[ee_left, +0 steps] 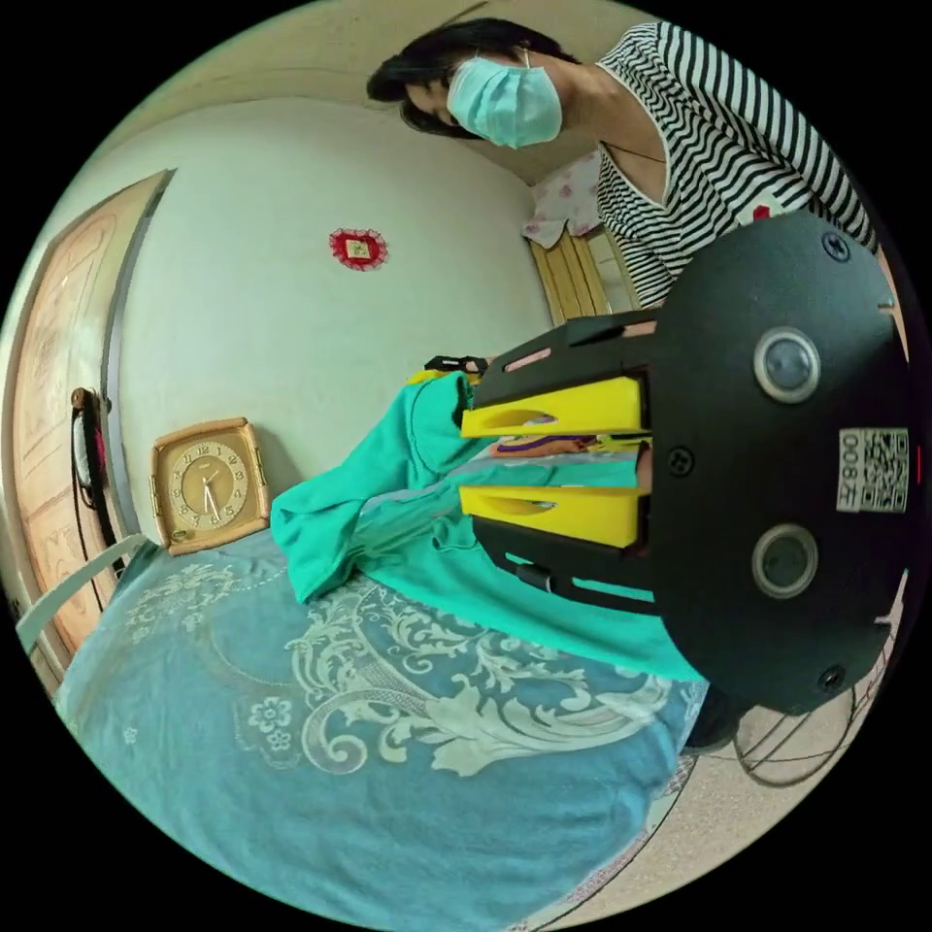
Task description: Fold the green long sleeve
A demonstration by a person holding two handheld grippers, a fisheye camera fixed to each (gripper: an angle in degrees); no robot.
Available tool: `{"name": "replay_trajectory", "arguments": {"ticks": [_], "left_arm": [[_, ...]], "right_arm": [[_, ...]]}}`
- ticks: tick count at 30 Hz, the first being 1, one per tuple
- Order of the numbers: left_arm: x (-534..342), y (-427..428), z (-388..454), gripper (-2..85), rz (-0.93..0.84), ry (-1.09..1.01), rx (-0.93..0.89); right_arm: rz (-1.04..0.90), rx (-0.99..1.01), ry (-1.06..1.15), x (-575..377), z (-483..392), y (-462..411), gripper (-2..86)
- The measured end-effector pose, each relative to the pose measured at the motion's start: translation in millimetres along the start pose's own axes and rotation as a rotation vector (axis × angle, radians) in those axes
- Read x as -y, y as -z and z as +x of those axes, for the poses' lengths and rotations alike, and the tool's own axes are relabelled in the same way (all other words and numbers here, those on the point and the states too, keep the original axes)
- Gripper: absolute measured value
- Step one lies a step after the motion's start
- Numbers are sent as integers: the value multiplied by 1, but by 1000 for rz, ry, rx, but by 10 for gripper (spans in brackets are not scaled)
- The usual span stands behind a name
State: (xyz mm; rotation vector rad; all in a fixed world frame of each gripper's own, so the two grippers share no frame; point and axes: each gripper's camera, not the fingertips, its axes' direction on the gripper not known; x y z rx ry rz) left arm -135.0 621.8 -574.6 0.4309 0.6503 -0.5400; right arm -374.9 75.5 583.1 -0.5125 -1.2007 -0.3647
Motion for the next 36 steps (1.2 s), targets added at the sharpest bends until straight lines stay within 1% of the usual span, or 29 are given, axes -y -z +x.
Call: {"name": "replay_trajectory", "arguments": {"ticks": [2, 3, 5, 8, 10, 14, 18, 20, 24, 30, 33, 36], "left_arm": [[-12, -35, -37, 113, -4, 115, -186], [-16, -44, -46, 115, 6, 137, -227], [-28, -79, -77, 124, 38, 230, -364], [-35, -122, -102, 123, 35, 262, -464], [-36, -147, -106, 112, -7, 230, -515], [-38, -182, -102, 47, -49, 128, -503], [-45, -209, -98, 32, -100, 56, -419], [-58, -235, -101, 28, -142, 38, -371], [-81, -284, -108, 27, -215, 24, -311], [-125, -382, -142, 30, -342, 57, -207], [-146, -426, -174, 37, -380, 128, -164], [-163, -462, -206, 53, -461, 186, -78]], "right_arm": [[5, 41, 6, -14, -22, 28, 35], [9, 50, 4, -18, -27, 34, 34], [24, 65, -19, -31, -41, 57, 25], [45, 97, -54, -47, -54, 81, 8], [44, 111, -75, -54, -61, 93, 1], [29, 114, -101, -66, -80, 122, 1], [56, 146, -119, -78, -94, 153, 0], [59, 95, -133, -89, -106, 172, -3], [54, 65, -163, -104, -121, 200, 0], [-11, -81, -215, -119, -149, 247, 3], [-63, -223, -299, -129, -150, 262, 5], [-53, -327, -395, -142, -141, 274, 9]]}}
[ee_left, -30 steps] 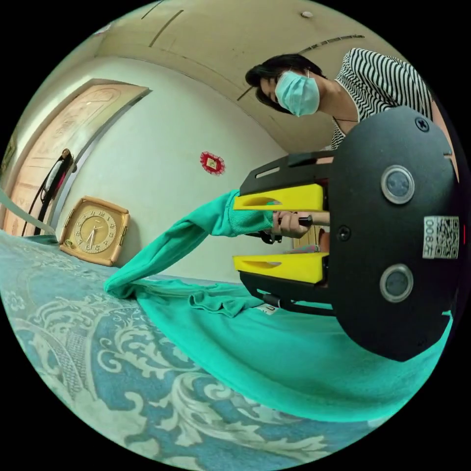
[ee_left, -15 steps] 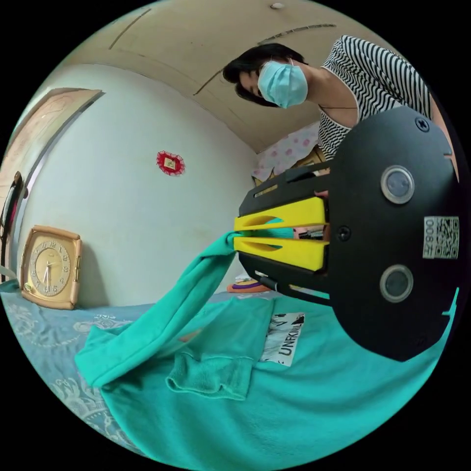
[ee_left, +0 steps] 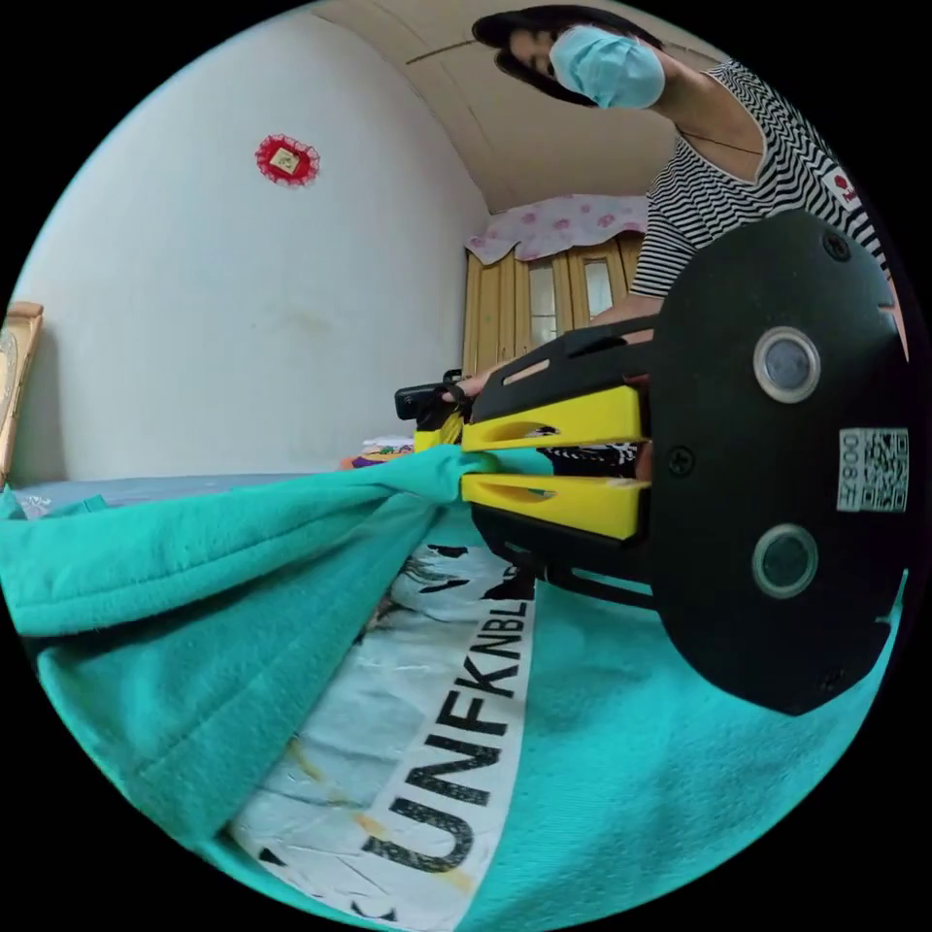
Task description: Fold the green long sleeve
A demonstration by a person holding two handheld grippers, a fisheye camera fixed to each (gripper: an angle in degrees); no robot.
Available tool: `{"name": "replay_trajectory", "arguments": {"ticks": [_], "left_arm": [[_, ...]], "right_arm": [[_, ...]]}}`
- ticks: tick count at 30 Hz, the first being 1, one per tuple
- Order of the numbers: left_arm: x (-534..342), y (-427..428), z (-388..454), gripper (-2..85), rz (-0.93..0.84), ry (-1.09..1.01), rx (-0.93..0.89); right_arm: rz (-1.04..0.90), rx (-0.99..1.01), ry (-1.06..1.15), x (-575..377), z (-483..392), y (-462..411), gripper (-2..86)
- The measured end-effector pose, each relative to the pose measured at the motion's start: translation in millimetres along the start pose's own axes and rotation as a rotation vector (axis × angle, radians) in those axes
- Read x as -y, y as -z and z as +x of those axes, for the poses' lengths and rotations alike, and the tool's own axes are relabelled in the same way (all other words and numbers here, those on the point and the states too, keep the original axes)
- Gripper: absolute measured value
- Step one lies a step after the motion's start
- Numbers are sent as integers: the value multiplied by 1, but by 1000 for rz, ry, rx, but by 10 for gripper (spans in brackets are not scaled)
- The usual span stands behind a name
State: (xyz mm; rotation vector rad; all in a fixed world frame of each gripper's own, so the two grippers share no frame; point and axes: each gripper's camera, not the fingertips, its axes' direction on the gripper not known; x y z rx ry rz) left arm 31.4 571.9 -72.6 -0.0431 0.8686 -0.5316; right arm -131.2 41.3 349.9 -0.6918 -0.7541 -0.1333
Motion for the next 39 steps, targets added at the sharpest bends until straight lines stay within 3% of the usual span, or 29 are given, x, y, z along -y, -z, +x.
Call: {"name": "replay_trajectory", "arguments": {"ticks": [3, 7, 11, 17, 25, 33, 39], "left_arm": [[0, -15, -15, 67, -19, -15, 16], [3, -17, -24, 71, -3, -66, 105], [15, -13, -32, 71, 63, -94, 201], [49, -22, -58, 53, 130, -67, 305], [64, -32, -78, 5, 137, -55, 169], [68, -34, -97, 2, 155, -45, 179], [78, -39, -103, 2, 139, -59, 181]], "right_arm": [[122, -118, -20, -18, -5, 9, 15], [267, -394, 167, -61, -67, -9, 32], [276, -744, 340, -94, -128, -74, 47], [274, -1021, 419, -107, -152, -130, 31], [259, -923, 359, -118, -167, -113, -1], [313, -817, 405, -142, -196, -78, 33], [225, -986, 481, -144, -206, -136, 45]]}}
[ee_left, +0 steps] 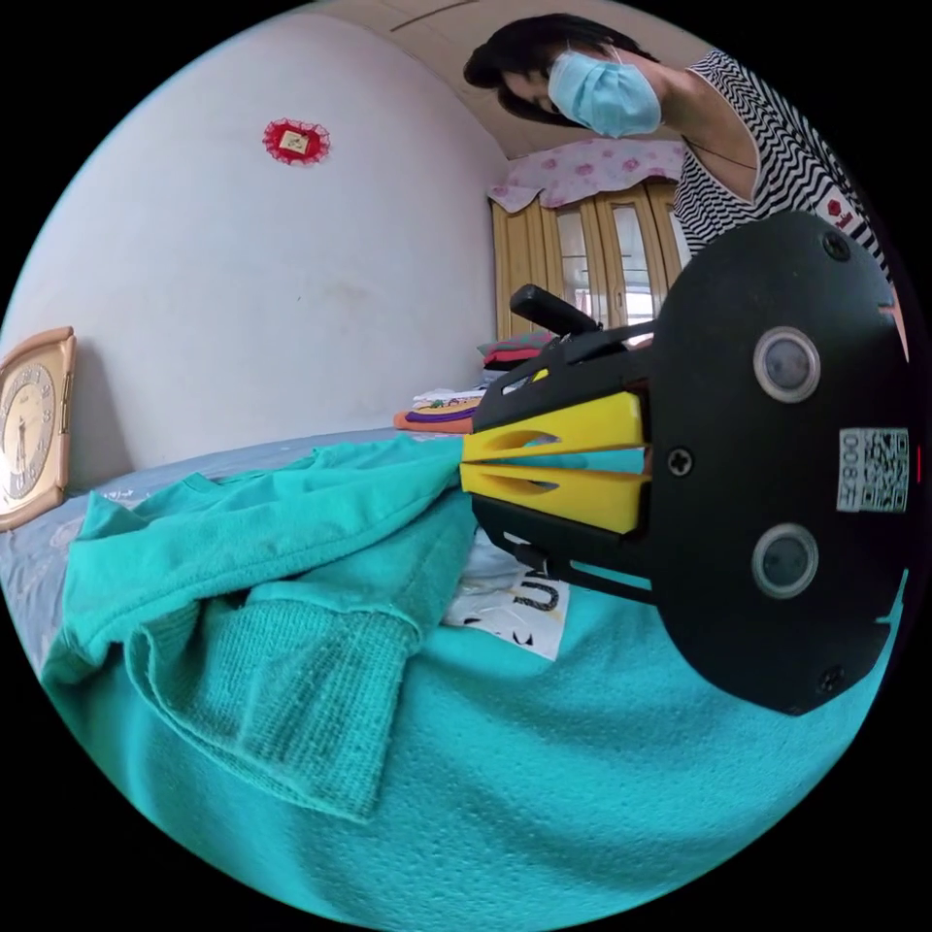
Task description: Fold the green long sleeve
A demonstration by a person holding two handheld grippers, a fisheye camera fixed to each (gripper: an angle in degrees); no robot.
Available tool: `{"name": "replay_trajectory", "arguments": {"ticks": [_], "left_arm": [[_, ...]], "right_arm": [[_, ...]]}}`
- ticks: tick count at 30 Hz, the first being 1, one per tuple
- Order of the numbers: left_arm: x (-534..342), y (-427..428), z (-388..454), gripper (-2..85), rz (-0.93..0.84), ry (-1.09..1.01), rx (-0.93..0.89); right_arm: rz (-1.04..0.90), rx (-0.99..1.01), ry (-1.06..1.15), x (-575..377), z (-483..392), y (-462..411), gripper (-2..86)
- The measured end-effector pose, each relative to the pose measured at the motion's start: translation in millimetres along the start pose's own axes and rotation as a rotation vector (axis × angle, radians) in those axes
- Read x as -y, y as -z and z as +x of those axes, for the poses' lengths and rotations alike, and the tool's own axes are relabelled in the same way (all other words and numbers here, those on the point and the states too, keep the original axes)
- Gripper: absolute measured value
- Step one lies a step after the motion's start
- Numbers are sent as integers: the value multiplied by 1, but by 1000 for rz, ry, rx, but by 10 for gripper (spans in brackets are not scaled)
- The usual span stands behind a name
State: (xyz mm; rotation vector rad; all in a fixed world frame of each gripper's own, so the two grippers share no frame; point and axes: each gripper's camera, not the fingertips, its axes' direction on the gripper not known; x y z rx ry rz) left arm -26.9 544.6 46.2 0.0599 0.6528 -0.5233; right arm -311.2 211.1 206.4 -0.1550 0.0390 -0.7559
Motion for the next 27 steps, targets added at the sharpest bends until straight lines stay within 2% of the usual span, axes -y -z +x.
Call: {"name": "replay_trajectory", "arguments": {"ticks": [3, 7, 11, 14, 18, 22, 27], "left_arm": [[7, 0, 0, 2, -10, -12, 0], [16, 6, 5, 2, -6, -45, -14], [24, 6, -6, 2, 6, -10, -13], [26, 4, -11, 2, 11, 0, -19], [30, 2, -15, 2, 6, 13, -28], [37, 2, -13, 2, -8, 8, -16], [48, 9, -6, 2, -6, -23, -15]], "right_arm": [[-58, -51, -10, 5, 2, -10, 9], [-43, 7, -24, 7, 27, 20, -1], [6, 97, -158, 0, 86, 52, 7], [91, 192, -101, -2, 81, 65, 26], [56, 119, 26, 6, 37, 47, 62], [4, 48, 13, 16, 33, 22, 16], [30, 181, -34, 15, 74, 55, 1]]}}
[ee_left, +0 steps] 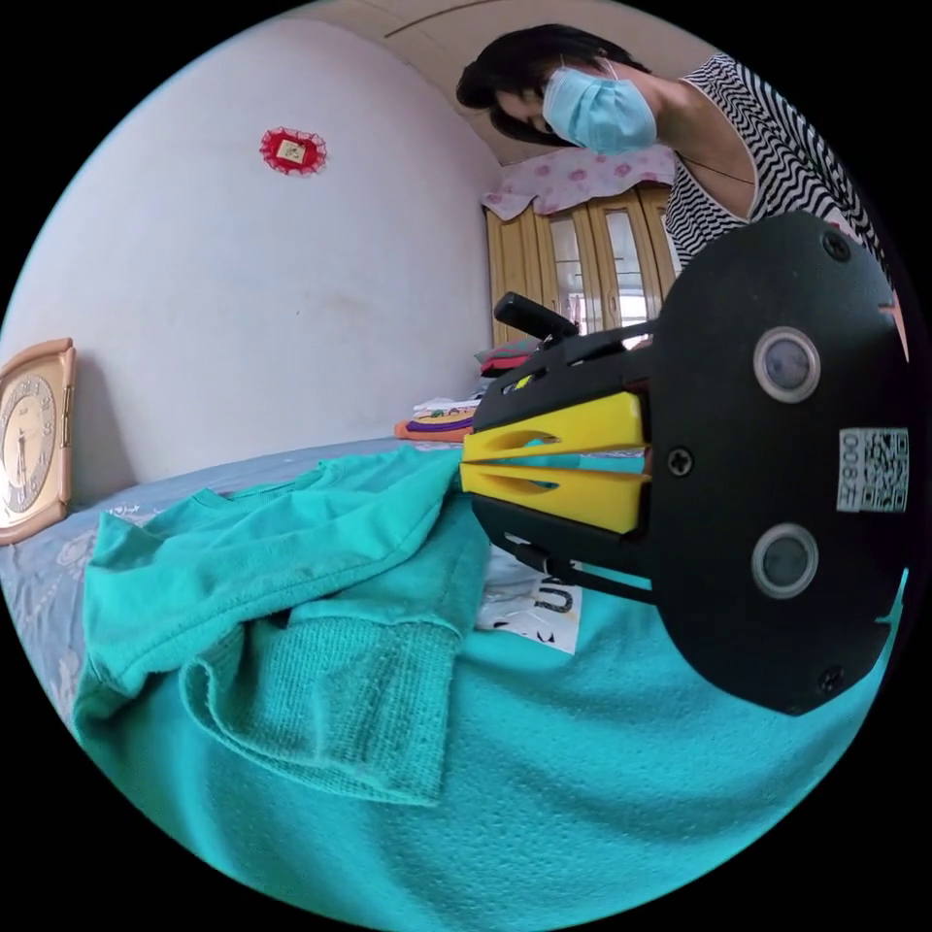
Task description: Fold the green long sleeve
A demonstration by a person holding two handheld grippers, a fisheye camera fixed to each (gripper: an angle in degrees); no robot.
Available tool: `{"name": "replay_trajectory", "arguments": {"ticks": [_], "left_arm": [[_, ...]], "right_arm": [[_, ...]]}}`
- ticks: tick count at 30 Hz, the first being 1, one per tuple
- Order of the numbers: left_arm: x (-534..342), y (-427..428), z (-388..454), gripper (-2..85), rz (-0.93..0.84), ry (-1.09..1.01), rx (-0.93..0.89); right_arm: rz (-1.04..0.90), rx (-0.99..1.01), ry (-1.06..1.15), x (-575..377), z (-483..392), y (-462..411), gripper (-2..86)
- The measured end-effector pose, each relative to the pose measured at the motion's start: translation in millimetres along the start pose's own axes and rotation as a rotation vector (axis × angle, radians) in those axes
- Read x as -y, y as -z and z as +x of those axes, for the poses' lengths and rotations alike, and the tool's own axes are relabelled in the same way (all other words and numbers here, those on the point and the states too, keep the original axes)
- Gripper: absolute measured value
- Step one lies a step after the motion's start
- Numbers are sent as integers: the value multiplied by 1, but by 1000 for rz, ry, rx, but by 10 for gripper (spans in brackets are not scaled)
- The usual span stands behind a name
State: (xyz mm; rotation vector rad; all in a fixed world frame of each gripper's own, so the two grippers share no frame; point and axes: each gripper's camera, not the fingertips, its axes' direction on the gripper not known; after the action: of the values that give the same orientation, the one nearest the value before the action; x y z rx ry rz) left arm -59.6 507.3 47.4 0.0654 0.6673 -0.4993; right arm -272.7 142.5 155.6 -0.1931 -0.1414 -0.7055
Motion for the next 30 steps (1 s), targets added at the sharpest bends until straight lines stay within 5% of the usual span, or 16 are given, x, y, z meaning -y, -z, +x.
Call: {"name": "replay_trajectory", "arguments": {"ticks": [7, 20, 30], "left_arm": [[14, -5, -3, 5, -37, -6, 52], [12, -34, 5, 64, -175, 6, -20], [44, -91, 31, 17, -266, -33, -29]], "right_arm": [[-1, 226, -154, 8, 98, 54, 9], [50, 99, -231, -35, 109, 43, 89], [33, 291, -266, -28, 148, 34, 20]]}}
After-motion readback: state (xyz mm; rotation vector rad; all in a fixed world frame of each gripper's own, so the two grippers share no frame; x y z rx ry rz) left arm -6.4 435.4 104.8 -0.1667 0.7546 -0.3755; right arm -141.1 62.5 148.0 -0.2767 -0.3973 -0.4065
